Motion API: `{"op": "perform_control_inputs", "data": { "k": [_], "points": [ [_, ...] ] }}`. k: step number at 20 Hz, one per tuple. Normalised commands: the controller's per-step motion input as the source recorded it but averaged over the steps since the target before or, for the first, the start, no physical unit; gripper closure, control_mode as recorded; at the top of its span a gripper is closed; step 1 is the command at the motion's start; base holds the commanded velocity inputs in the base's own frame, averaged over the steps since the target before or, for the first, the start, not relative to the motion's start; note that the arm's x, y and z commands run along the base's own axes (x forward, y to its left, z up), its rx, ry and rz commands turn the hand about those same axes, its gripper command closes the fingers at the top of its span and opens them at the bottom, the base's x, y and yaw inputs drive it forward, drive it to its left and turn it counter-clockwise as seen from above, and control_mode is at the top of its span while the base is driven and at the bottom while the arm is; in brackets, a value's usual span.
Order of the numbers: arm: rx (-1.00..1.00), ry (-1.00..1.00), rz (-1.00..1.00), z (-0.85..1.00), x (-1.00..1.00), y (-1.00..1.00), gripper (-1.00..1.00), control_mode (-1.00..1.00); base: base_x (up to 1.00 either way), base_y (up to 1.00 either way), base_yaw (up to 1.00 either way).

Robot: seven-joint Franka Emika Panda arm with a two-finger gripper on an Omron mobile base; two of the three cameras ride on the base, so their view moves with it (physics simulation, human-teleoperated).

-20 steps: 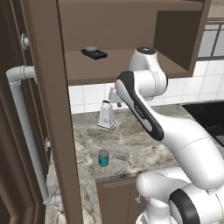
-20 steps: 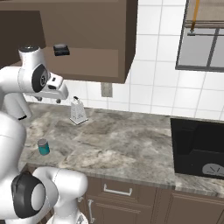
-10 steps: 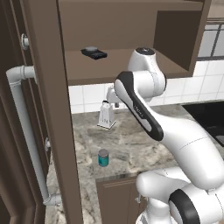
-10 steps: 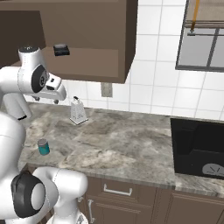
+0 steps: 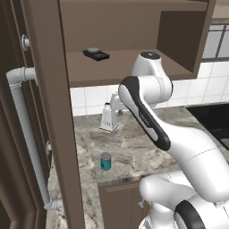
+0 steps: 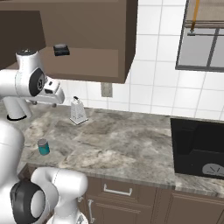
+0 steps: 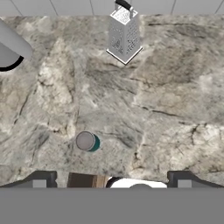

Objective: Pick the canned food and jam from the counter and place them in the cabinets closest to them.

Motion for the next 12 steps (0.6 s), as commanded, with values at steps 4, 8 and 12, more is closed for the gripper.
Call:
{"op": "perform_control_inputs", "data": {
  "k": [4, 8, 12],
  "points": [
    [0.00, 0.00, 0.07, -0.12, -0.33, 0.01, -1.00, -1.00, 0.00, 0.00, 0.00],
    [0.00, 0.00, 0.08, -0.12, -0.33, 0.03, -1.00, -1.00, 0.00, 0.00, 0.00],
    [0.00, 0.00, 0.08, -0.12, -0.31, 0.03, -1.00, -1.00, 0.00, 0.00, 0.00]
  ]
}}
